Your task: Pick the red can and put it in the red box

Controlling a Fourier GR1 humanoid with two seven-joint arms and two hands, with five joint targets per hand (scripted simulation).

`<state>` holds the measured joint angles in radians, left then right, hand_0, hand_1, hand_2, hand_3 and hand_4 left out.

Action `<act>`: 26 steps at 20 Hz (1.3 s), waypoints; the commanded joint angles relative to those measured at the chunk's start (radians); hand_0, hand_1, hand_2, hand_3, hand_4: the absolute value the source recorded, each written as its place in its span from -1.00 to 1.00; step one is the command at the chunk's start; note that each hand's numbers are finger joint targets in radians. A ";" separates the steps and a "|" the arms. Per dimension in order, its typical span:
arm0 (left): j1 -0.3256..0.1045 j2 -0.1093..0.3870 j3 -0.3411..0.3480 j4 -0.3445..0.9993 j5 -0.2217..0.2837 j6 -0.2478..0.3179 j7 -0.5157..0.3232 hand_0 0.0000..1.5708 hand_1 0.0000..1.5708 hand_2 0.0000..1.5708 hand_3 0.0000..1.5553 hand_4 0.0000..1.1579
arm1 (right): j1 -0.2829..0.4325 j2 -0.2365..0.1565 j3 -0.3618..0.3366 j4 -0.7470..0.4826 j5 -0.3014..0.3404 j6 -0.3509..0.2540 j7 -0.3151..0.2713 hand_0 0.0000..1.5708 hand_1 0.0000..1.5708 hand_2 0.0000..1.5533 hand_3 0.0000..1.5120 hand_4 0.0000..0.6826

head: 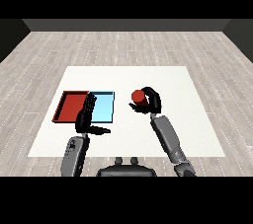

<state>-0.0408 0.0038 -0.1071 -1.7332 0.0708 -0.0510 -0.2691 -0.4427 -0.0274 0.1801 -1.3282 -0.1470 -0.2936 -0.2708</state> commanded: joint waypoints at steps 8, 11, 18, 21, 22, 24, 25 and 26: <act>-0.161 -0.004 -0.183 0.109 -0.045 0.192 0.149 -1.00 -1.00 -1.00 -1.00 -1.00 | 0.109 -0.010 0.117 -0.210 0.025 -0.056 0.004 0.81 0.81 0.82 0.85 0.84; -0.126 -0.004 -0.241 0.173 -0.066 0.239 0.047 -1.00 -1.00 -1.00 -1.00 -1.00 | 0.022 0.027 0.159 -0.078 -0.012 -0.129 -0.082 0.85 0.85 0.84 0.85 0.82; -0.109 -0.004 -0.269 0.221 -0.034 0.232 0.053 -1.00 -1.00 -1.00 -1.00 -1.00 | 0.086 0.027 0.191 -0.198 0.009 -0.125 -0.033 0.84 0.84 0.85 0.85 0.86; -0.241 -0.004 -0.309 0.334 0.033 0.296 0.056 -1.00 -1.00 -1.00 -1.00 -1.00 | 0.011 0.027 0.144 -0.226 0.037 -0.102 0.052 0.85 0.85 0.86 0.84 0.92; -0.141 -0.004 -0.265 0.249 -0.022 0.214 0.064 -1.00 -1.00 -1.00 -1.00 -1.00 | 0.035 0.027 0.161 -0.159 0.012 -0.087 -0.039 0.86 0.86 0.86 0.84 0.93; -0.229 -0.004 -0.233 0.381 0.049 0.224 0.003 -1.00 -1.00 -1.00 -1.00 -1.00 | 0.017 0.027 0.171 -0.235 0.038 -0.119 0.050 0.87 0.87 0.86 0.84 0.91; -0.143 -0.004 -0.362 0.273 0.012 0.317 0.045 -1.00 -1.00 -1.00 -1.00 -1.00 | 0.056 0.027 0.187 -0.237 0.044 -0.113 0.019 0.87 0.87 0.85 0.84 0.91; -0.187 -0.004 -0.235 0.387 0.035 0.211 -0.016 -1.00 -1.00 -1.00 -1.00 -1.00 | 0.018 0.027 0.166 -0.142 0.008 -0.111 -0.046 0.86 0.86 0.85 0.84 0.91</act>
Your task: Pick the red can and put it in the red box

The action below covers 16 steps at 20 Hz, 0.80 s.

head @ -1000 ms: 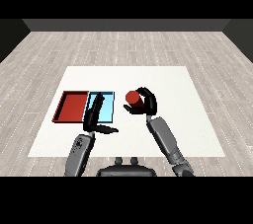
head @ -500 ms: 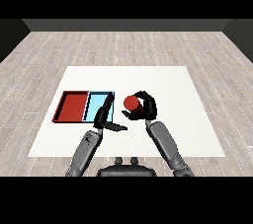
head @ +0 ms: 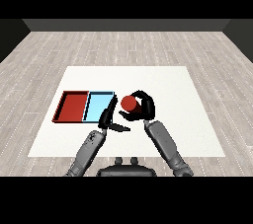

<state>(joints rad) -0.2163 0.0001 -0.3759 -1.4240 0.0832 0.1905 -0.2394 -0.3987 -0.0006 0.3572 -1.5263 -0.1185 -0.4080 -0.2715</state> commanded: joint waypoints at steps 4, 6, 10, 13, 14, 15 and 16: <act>0.026 0.000 -0.055 0.035 0.044 0.024 -0.045 -1.00 -1.00 -1.00 -1.00 -1.00 | 0.027 0.001 0.040 0.053 -0.029 -0.001 -0.091 0.86 0.86 0.85 0.83 0.94; -0.053 0.000 -0.034 0.055 0.046 0.042 0.008 -1.00 -1.00 -1.00 -1.00 -1.00 | 0.032 0.001 0.066 -0.008 -0.020 -0.008 -0.054 0.87 0.87 0.85 0.83 0.94; -0.050 0.000 -0.105 0.100 0.116 0.081 -0.046 -1.00 -1.00 -1.00 -1.00 -1.00 | 0.020 0.001 0.067 0.022 -0.040 0.001 -0.054 0.85 0.85 0.86 0.84 0.95; -0.123 0.000 -0.101 0.156 0.151 0.094 -0.044 -1.00 -1.00 -1.00 -1.00 -1.00 | 0.081 0.001 0.096 -0.136 -0.008 -0.038 0.024 0.86 0.86 0.85 0.86 0.92; -0.132 0.000 -0.180 0.154 0.172 0.157 -0.066 -1.00 -1.00 -1.00 -1.00 -1.00 | -0.020 0.001 0.083 0.024 -0.106 -0.025 -0.045 0.87 0.87 0.84 0.85 0.89; -0.077 0.000 -0.086 0.090 0.120 0.061 -0.025 -1.00 -1.00 -1.00 -1.00 -1.00 | 0.032 0.001 0.166 -0.035 -0.103 -0.077 -0.049 0.89 0.89 0.85 0.85 0.89; -0.055 0.000 -0.117 0.099 0.111 0.088 -0.040 -1.00 -1.00 -1.00 -1.00 -1.00 | 0.054 0.001 0.125 -0.105 -0.059 -0.048 -0.010 0.90 0.90 0.86 0.86 0.88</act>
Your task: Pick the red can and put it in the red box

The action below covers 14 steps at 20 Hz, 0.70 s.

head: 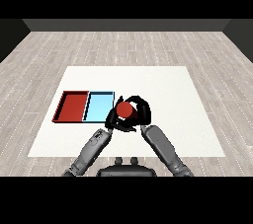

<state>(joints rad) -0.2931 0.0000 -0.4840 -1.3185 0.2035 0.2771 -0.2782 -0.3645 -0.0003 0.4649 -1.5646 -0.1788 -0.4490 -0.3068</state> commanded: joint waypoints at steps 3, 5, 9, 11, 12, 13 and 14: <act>0.002 0.000 -0.097 0.069 0.050 0.069 -0.082 -1.00 -1.00 -1.00 -1.00 -1.00 | -0.015 0.000 0.119 0.069 -0.063 -0.076 -0.096 0.93 0.93 0.87 0.88 0.92; -0.064 0.000 -0.055 0.038 0.076 0.047 -0.005 -1.00 -1.00 -1.00 -1.00 -1.00 | -0.005 0.000 0.033 0.083 -0.091 0.001 -0.120 0.92 0.92 0.87 0.87 0.91; -0.127 0.000 -0.073 0.103 0.124 0.046 -0.029 -1.00 -1.00 -1.00 -1.00 -1.00 | -0.010 0.000 0.067 -0.050 -0.019 -0.073 0.033 0.94 0.94 0.87 0.86 0.90; -0.004 0.000 -0.065 -0.061 0.031 0.031 0.033 -1.00 -1.00 -1.00 -1.00 -1.00 | -0.120 0.000 0.099 0.113 -0.106 -0.099 -0.070 0.94 0.94 0.87 0.86 0.90; -0.012 0.000 -0.024 -0.034 0.044 -0.016 0.017 -1.00 -1.00 -1.00 -1.00 -1.00 | 0.009 -0.009 0.036 0.035 -0.042 0.018 -0.053 0.94 0.94 0.88 0.86 0.89; 0.006 0.000 -0.044 0.030 0.063 -0.010 -0.049 -1.00 -1.00 -1.00 -1.00 -1.00 | -0.062 0.000 0.134 0.065 -0.089 -0.132 -0.070 0.92 0.92 0.88 0.86 0.87; -0.013 0.000 -0.050 0.083 0.104 0.063 -0.100 -1.00 -1.00 -1.00 -1.00 -1.00 | -0.078 0.000 0.043 0.099 -0.069 -0.036 -0.043 0.91 0.91 0.87 0.85 0.87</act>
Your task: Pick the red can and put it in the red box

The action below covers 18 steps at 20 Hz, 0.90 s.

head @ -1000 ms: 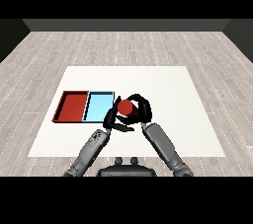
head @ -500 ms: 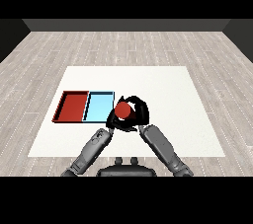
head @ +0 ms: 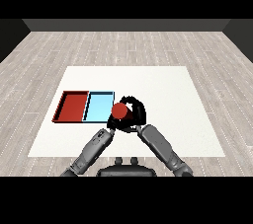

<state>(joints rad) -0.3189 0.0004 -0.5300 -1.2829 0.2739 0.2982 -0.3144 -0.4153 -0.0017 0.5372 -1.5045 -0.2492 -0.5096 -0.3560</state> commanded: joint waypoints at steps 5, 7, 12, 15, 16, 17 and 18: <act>-0.037 0.000 -0.096 0.008 0.121 0.308 0.002 1.00 1.00 1.00 0.96 0.95 | -0.040 0.002 0.020 0.036 -0.022 -0.031 -0.019 0.95 0.95 0.88 0.84 0.91; -0.059 0.000 -0.067 0.082 0.126 0.264 -0.036 1.00 1.00 0.99 0.90 0.94 | -0.040 0.002 -0.030 0.015 0.004 0.029 0.001 0.91 0.91 0.87 0.84 0.91; -0.093 0.000 -0.058 0.070 0.105 0.288 0.006 1.00 1.00 0.98 0.90 0.94 | 0.012 0.001 0.004 -0.068 0.044 -0.023 0.050 0.89 0.89 0.86 0.84 0.89; -0.019 0.003 0.008 0.058 0.079 0.207 -0.060 1.00 1.00 0.98 0.90 0.96 | -0.058 0.001 -0.032 0.029 -0.025 0.017 0.020 0.89 0.89 0.86 0.84 0.88; -0.123 0.000 -0.053 0.079 0.148 0.333 -0.062 1.00 1.00 0.98 0.90 0.97 | -0.017 0.002 -0.007 -0.063 0.049 -0.007 0.088 0.90 0.90 0.85 0.84 0.88; -0.006 0.000 -0.001 0.060 0.071 0.258 -0.113 1.00 1.00 0.99 0.90 0.96 | -0.056 0.002 0.026 0.048 -0.027 -0.021 0.003 0.91 0.91 0.86 0.84 0.89; -0.022 0.007 -0.006 -0.015 0.054 0.282 -0.078 1.00 1.00 0.99 0.91 0.96 | -0.015 0.002 -0.015 0.026 -0.029 0.044 -0.027 0.90 0.90 0.85 0.84 0.87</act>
<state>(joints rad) -0.3696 0.0017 -0.5589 -1.2175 0.3678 0.5681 -0.3717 -0.4448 0.0004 0.5373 -1.4996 -0.2555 -0.5080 -0.3449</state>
